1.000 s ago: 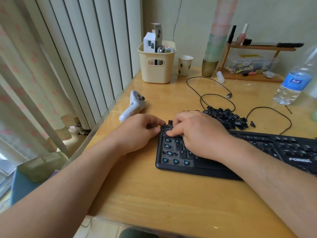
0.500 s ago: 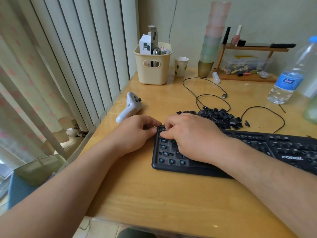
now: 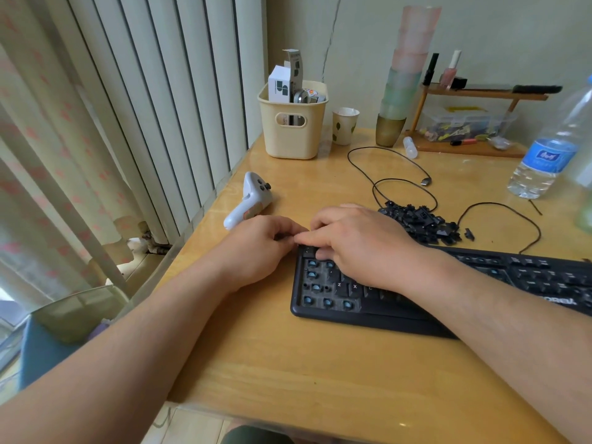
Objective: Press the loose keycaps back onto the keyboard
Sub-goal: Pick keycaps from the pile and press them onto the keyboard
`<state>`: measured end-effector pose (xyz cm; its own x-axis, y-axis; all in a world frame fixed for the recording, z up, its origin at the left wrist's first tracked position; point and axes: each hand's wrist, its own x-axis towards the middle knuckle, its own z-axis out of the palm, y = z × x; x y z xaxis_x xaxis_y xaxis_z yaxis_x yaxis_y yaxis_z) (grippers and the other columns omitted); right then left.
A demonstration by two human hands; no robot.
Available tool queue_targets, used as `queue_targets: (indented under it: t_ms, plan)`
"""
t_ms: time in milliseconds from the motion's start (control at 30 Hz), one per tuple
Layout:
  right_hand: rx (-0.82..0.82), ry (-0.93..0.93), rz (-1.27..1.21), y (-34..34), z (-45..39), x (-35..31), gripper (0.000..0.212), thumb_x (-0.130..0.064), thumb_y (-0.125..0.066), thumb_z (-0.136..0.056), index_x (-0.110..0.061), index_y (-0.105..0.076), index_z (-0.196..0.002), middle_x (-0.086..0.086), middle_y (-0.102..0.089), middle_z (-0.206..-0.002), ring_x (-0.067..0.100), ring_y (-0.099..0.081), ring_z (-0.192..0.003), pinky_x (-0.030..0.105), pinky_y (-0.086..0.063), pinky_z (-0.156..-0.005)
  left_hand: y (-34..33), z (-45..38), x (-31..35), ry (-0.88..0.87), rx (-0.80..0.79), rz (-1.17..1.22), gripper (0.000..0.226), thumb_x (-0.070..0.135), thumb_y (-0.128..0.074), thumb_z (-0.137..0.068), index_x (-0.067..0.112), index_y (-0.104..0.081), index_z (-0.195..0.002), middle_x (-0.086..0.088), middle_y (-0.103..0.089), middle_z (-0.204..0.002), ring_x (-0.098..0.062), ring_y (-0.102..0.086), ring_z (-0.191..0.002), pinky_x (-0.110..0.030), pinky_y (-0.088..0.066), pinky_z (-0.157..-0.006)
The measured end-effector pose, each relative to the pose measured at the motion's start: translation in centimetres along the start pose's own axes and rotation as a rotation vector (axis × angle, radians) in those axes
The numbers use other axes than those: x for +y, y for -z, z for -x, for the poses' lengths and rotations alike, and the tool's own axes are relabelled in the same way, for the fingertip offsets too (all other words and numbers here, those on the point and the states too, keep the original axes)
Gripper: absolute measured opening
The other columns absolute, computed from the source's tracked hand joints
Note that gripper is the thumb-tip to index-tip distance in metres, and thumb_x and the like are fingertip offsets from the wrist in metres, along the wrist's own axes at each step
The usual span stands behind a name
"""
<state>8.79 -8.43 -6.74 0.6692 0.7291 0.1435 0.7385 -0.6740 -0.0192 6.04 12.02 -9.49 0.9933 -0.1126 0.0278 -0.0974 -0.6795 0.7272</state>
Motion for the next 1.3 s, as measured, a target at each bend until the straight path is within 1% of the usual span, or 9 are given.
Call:
queue_targets:
  t_ms: [200,400,567,633,733,867,1000,1167,1300]
  plan:
    - [-0.019,0.034,0.071,0.8,-0.3,0.0,0.024,-0.041,-0.060,-0.102,-0.051,-0.066,-0.123,-0.020,-0.058,-0.115,0.017,-0.055,-0.112,0.031,-0.042,-0.075,0.0,0.0,0.1,0.006,0.004,-0.009,0.028,0.023,-0.053,-0.104,0.040,-0.073,-0.113,0.022,-0.072,-0.109,0.002,-0.062,-0.107,-0.027,-0.050,-0.099]
    - [0.010,0.017,0.090,0.7,-0.9,-0.6,0.022,-0.043,-0.051,-0.105,-0.041,-0.073,-0.109,-0.017,-0.059,-0.110,0.019,-0.057,-0.105,0.030,-0.044,-0.074,-0.1,-0.2,0.0,-0.005,0.006,-0.042,0.027,0.025,-0.053,-0.104,0.041,-0.072,-0.114,0.019,-0.072,-0.109,-0.001,-0.062,-0.108,-0.031,-0.050,-0.100]
    - [0.000,0.032,0.008,0.5,-0.8,0.3,0.017,-0.036,-0.061,-0.102,-0.040,-0.073,-0.111,-0.018,-0.064,-0.108,0.016,-0.058,-0.104,0.037,-0.053,-0.081,0.0,-0.1,-0.2,-0.005,-0.001,-0.022,0.024,0.028,-0.054,-0.104,0.042,-0.072,-0.112,0.020,-0.072,-0.108,-0.002,-0.063,-0.107,-0.031,-0.051,-0.098]
    - [0.044,-0.083,-0.176,1.1,-0.8,0.7,0.016,-0.034,-0.064,-0.100,-0.037,-0.075,-0.111,-0.018,-0.067,-0.104,0.010,-0.059,-0.100,0.036,-0.051,-0.087,-0.1,-0.1,-0.1,-0.005,0.026,-0.007,0.023,0.028,-0.055,-0.104,0.041,-0.072,-0.114,0.019,-0.069,-0.100,0.000,-0.062,-0.098,-0.026,-0.049,-0.088]
    - [0.155,-0.309,-0.686,1.6,-0.4,1.2,0.013,-0.027,-0.068,-0.099,-0.034,-0.078,-0.105,-0.012,-0.073,-0.086,0.002,-0.061,-0.078,0.025,-0.047,-0.075,-0.1,0.0,0.2,-0.038,0.115,0.086,0.023,0.031,-0.057,-0.105,0.042,-0.069,-0.121,0.016,-0.063,-0.092,0.001,-0.061,-0.075,-0.023,-0.047,-0.075]
    - [0.140,-0.396,-1.175,1.4,0.2,1.3,0.017,-0.013,-0.065,-0.100,-0.024,-0.078,-0.099,-0.001,-0.076,-0.082,0.011,-0.053,-0.068,0.021,-0.044,-0.061,-0.2,0.6,1.2,-0.153,0.147,0.346,0.017,0.029,-0.059,-0.105,0.032,-0.069,-0.118,0.007,-0.073,-0.099,-0.009,-0.064,-0.077,-0.023,-0.056,-0.074]
    - [0.175,-0.371,-1.159,1.1,0.6,1.2,0.016,-0.007,-0.070,-0.095,-0.019,-0.077,-0.102,-0.001,-0.076,-0.081,-0.005,-0.062,-0.065,0.012,-0.048,-0.061,-0.6,0.5,1.8,-0.169,0.089,0.572,0.019,0.027,-0.057,-0.105,0.015,-0.066,-0.117,-0.003,-0.077,-0.098,-0.014,-0.067,-0.082,-0.029,-0.049,-0.076]
    - [0.344,-0.308,-0.753,0.5,0.9,1.2,0.020,-0.016,-0.082,-0.087,-0.034,-0.078,-0.092,-0.010,-0.072,-0.085,0.005,-0.065,-0.083,0.013,-0.050,-0.077,-0.8,0.0,1.6,-0.142,0.017,0.774,0.029,0.022,-0.070,-0.090,0.006,-0.062,-0.113,-0.004,-0.075,-0.086,-0.016,-0.070,-0.082,-0.025,-0.051,-0.075]
    - [0.496,-0.122,-0.473,-0.1,1.1,1.1,0.019,-0.017,-0.085,-0.083,-0.025,-0.081,-0.099,-0.012,-0.067,-0.084,0.009,-0.060,-0.079,0.024,-0.047,-0.073,-1.0,-0.3,1.4,-0.149,-0.011,0.807,0.031,0.015,-0.073,-0.086,0.005,-0.062,-0.114,-0.005,-0.075,-0.083,-0.016,-0.070,-0.078,-0.022,-0.053,-0.071]
